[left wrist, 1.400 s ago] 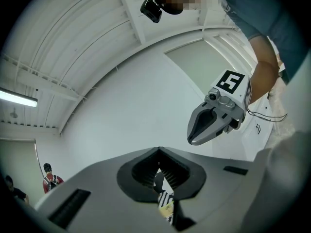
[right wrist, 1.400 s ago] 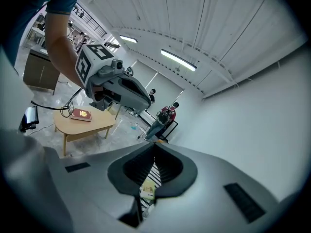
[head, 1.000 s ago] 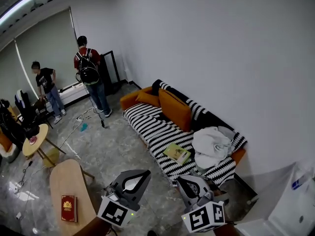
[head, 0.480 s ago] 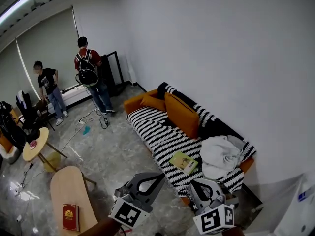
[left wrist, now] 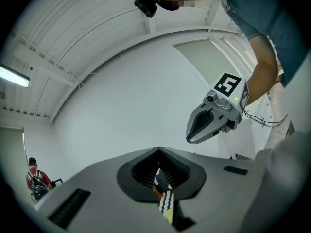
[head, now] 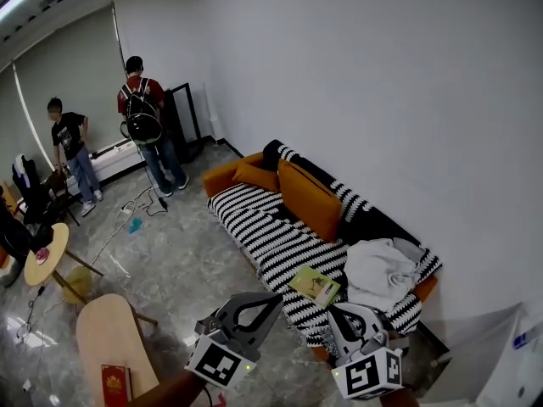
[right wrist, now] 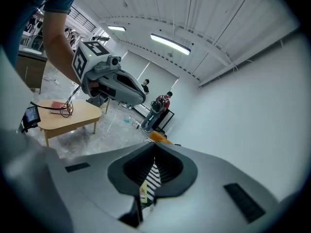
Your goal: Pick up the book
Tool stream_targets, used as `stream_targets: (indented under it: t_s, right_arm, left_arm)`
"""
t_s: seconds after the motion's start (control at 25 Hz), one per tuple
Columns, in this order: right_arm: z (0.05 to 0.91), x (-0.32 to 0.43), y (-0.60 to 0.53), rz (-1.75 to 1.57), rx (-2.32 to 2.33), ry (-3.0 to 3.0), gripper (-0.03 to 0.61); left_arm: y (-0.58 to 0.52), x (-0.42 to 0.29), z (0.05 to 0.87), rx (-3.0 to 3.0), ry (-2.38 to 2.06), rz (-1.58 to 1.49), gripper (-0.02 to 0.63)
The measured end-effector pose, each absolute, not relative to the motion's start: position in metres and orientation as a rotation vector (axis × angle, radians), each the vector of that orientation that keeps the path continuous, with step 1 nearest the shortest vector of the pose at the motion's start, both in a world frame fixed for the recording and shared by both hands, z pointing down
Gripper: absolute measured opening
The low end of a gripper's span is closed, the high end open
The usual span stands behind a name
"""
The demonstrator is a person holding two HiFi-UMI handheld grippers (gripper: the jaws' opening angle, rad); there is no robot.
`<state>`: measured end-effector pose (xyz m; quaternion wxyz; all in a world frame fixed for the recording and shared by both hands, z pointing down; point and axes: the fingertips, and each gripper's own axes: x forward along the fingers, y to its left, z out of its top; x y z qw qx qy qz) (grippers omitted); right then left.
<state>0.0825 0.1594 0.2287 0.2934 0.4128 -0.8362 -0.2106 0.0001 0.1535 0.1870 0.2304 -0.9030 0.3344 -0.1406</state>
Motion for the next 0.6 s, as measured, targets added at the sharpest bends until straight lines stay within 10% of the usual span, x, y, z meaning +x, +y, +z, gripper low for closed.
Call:
stream_targets:
  t_s: [0.6]
  right_arm:
    - [0.249, 0.084, 0.095, -0.512, 1.024, -2.259, 0.012]
  left_arm:
    - [0.083, 0.01, 0.201, -2.505, 0.97, -0.414, 0.003]
